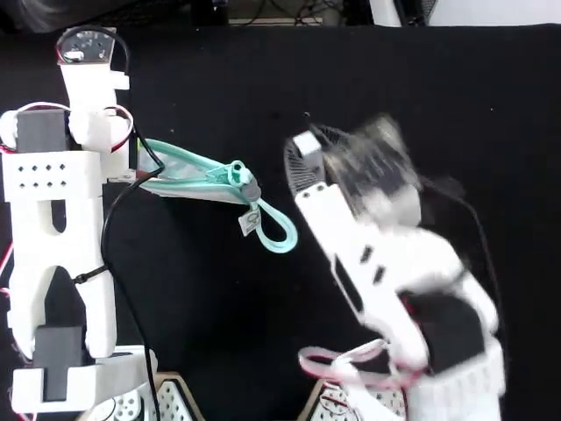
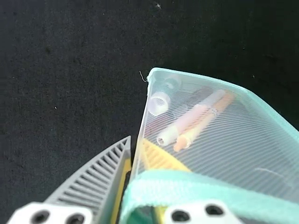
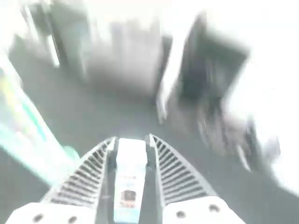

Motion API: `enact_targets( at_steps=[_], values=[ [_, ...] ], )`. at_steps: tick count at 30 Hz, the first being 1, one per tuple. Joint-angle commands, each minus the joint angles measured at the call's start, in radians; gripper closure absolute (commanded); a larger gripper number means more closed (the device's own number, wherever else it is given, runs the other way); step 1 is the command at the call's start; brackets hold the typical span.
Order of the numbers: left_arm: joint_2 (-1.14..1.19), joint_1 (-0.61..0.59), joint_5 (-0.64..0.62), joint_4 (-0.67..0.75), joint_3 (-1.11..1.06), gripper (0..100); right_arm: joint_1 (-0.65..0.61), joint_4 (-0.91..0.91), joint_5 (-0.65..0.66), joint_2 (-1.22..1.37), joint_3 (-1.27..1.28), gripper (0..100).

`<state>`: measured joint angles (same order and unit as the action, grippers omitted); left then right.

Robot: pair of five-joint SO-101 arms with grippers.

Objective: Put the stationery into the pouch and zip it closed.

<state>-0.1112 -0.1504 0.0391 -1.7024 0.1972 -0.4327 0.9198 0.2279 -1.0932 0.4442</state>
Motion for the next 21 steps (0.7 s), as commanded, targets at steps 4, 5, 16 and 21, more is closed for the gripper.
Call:
enact_targets(
  at_steps=[4, 5, 16, 21],
  values=[
    [0.014, -0.022, 0.006, 0.011, -0.025, 97, -0.250, -0.298, -0.075, -0.021, 0.007, 98.5],
    [0.014, -0.022, 0.006, 0.011, -0.025, 97, -0.287, -0.319, -0.075, -0.021, 0.019, 98.5],
    [0.014, -0.024, 0.009, 0.011, -0.030, 97, -0.339, -0.680, -0.074, 0.162, 0.295, 98.5],
    [0.014, -0.024, 0.009, 0.011, -0.027, 97, -0.318, -0.741, -0.023, 0.294, 0.320, 98.5]
  ],
)
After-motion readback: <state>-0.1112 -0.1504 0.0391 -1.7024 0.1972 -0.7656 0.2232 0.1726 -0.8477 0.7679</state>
